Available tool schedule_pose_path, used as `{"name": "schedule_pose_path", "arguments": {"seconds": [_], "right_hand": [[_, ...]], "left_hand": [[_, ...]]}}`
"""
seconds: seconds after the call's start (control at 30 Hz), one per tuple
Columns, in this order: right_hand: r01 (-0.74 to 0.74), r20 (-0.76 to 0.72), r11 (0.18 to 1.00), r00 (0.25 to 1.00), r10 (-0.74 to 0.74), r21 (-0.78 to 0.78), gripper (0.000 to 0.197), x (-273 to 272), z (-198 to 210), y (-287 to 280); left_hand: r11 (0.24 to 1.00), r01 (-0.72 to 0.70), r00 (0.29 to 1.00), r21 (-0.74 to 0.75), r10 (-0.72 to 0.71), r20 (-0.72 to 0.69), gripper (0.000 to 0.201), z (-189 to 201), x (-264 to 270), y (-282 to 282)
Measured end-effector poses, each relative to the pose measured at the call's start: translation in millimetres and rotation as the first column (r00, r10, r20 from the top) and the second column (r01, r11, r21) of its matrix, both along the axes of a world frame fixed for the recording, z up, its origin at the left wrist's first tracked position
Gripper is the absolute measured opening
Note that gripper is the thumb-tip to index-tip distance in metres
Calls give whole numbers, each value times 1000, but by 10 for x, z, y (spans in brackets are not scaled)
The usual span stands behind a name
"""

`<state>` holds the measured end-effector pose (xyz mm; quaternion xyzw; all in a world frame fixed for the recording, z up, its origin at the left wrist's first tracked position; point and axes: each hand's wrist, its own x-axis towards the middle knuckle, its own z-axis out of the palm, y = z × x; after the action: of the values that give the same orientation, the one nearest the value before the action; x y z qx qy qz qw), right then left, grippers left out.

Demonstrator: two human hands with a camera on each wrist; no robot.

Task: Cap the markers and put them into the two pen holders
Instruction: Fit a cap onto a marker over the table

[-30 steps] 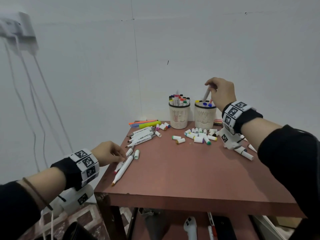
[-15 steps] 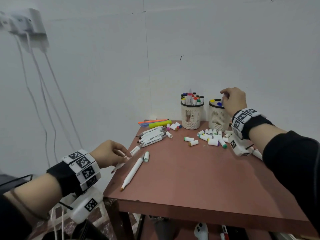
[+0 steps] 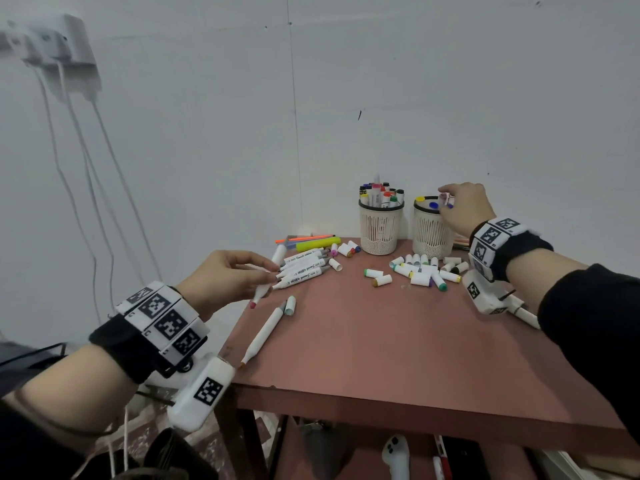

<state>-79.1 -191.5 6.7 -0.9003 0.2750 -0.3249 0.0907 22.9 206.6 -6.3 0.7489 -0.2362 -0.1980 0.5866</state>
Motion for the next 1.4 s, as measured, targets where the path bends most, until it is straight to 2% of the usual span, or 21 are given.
{"name": "schedule_pose_path", "arguments": {"seconds": [0.1, 0.2, 0.37, 0.47, 0.6, 0.67, 0.87, 1.0, 1.1, 1.23, 1.4], "right_hand": [[-47, -58, 999, 997, 46, -14, 38, -81, 30, 134], [-103, -188, 995, 977, 101, -1, 41, -166, 33, 287], [-118, -447, 992, 886, 123, 40, 37, -272, -56, 541], [-129, -611, 991, 782, 119, 29, 39, -270, -128, 629], [-147, -822, 989, 563, 85, 2, 52, -280, -210, 663], [-179, -851, 984, 519, 83, -13, 55, -272, -240, 648], [-222, -831, 974, 549, 88, -44, 42, -205, -311, 584], [-318, -783, 948, 595, 182, -21, 43, -123, -281, 656], [-401, -780, 916, 570, 258, 10, 44, -18, -282, 754], [-459, -803, 888, 536, 261, -18, 40, 221, -288, 886], [-502, -773, 863, 570, 279, -59, 39, 587, -156, 1061]], "left_hand": [[996, 26, 1000, -86, -26, -8, 14, -38, -185, -106], [976, 37, 992, -216, -62, -108, 18, -116, -390, -246], [941, 10, 967, -339, -96, -238, 23, -305, -651, -481], [925, -60, 947, -375, -66, -314, 21, -416, -797, -605], [907, -140, 900, -397, -50, -432, 23, -559, -964, -728], [896, -171, 881, -409, -47, -472, 25, -620, -1008, -768], [845, -238, 849, -478, -58, -525, 20, -743, -935, -850], [801, -255, 830, -542, -106, -547, 21, -787, -866, -848], [779, -255, 823, -573, -136, -552, 21, -815, -834, -845], [769, -249, 823, -589, -153, -548, 20, -852, -813, -858], [774, -225, 833, -592, -163, -529, 19, -896, -771, -881]]}}
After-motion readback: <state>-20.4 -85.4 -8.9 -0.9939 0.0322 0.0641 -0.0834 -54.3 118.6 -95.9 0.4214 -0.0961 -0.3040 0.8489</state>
